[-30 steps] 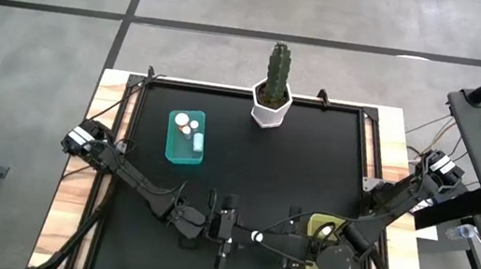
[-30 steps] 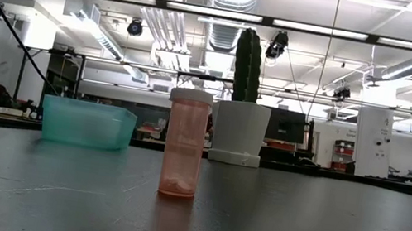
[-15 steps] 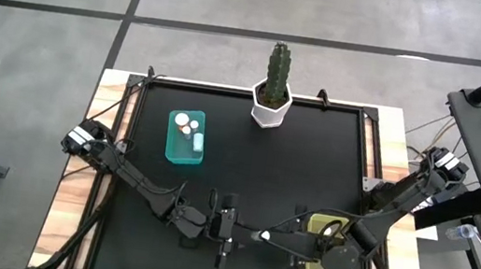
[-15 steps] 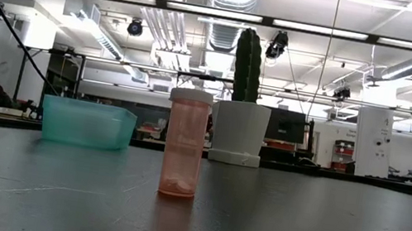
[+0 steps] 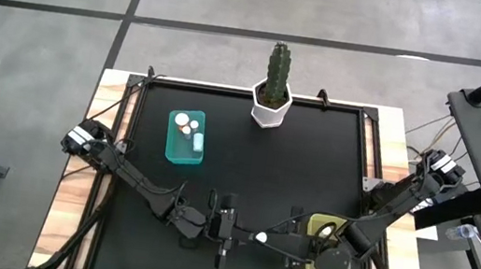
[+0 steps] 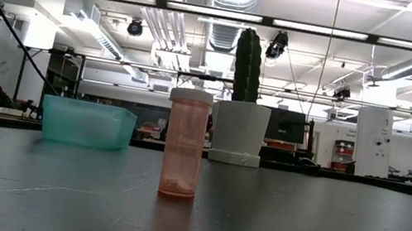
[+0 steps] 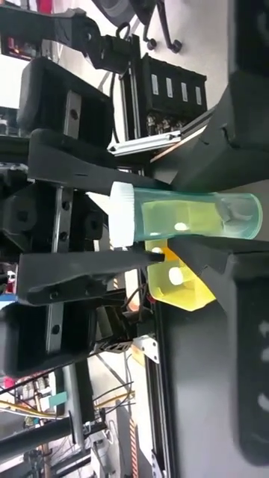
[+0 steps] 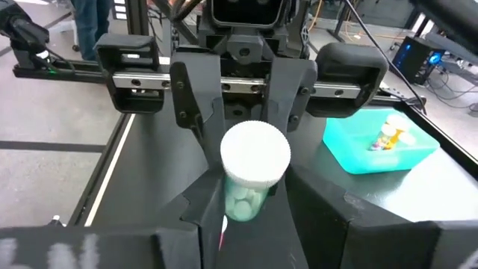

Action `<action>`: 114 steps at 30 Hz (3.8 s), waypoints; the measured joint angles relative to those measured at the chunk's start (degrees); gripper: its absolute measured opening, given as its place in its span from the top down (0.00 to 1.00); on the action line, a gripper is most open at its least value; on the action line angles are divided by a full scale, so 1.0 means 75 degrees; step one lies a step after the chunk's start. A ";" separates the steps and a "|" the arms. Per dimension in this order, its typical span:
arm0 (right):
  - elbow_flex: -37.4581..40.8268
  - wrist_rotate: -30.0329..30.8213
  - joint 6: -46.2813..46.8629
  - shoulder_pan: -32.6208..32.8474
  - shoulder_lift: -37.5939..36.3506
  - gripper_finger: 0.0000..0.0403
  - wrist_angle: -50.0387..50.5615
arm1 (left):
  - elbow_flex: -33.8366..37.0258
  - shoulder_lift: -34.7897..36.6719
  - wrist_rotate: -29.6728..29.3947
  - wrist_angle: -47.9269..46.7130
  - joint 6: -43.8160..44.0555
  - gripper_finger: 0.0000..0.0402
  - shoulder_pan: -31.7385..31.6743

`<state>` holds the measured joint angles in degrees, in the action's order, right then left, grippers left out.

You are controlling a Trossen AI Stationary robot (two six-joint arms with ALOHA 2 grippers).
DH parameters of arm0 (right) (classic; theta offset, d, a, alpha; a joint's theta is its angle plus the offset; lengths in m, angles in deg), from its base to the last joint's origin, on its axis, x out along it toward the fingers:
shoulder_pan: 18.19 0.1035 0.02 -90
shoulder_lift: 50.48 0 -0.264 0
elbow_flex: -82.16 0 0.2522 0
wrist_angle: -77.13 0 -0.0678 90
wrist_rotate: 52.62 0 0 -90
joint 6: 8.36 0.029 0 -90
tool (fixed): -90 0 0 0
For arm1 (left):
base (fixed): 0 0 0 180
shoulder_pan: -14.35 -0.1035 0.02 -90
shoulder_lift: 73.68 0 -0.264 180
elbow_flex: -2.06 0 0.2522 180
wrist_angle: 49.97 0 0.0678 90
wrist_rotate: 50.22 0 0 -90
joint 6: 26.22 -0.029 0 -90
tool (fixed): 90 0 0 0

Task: Pick and place medicine bottles into bin by pill shape (circle, oval)
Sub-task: Put the blue tablet bottle into the yellow bin, then put the pink tablet bottle into the yellow bin

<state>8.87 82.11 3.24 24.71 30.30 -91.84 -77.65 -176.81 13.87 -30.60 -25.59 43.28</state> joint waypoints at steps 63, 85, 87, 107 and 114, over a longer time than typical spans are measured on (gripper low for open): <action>0.0159 -0.1548 0.7438 0.2891 -0.1522 0.75 0.6785 | -0.0017 0.0880 -0.0011 -0.1688 0.0064 0.44 0.0460; 0.3126 0.0454 0.8058 0.5112 -0.1441 0.75 0.3923 | -0.0015 0.0881 -0.0483 -0.1165 0.0063 0.44 0.0443; 0.3184 0.0455 0.8043 0.5115 -0.1432 0.75 0.3893 | -0.0015 0.0880 -0.0554 -0.1075 0.0063 0.44 0.0443; 0.3206 0.0431 0.7584 0.5097 -0.1456 0.65 0.3924 | -0.0015 0.0880 -0.0667 -0.0990 0.0062 0.44 0.0388; 0.3206 0.0414 0.7647 0.5097 -0.1458 0.64 0.3922 | -0.0015 0.0880 -0.0667 -0.0940 0.0062 0.44 0.0388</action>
<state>32.91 85.21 60.59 62.94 19.37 -62.43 -77.76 -170.21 8.86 -37.65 -25.13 46.19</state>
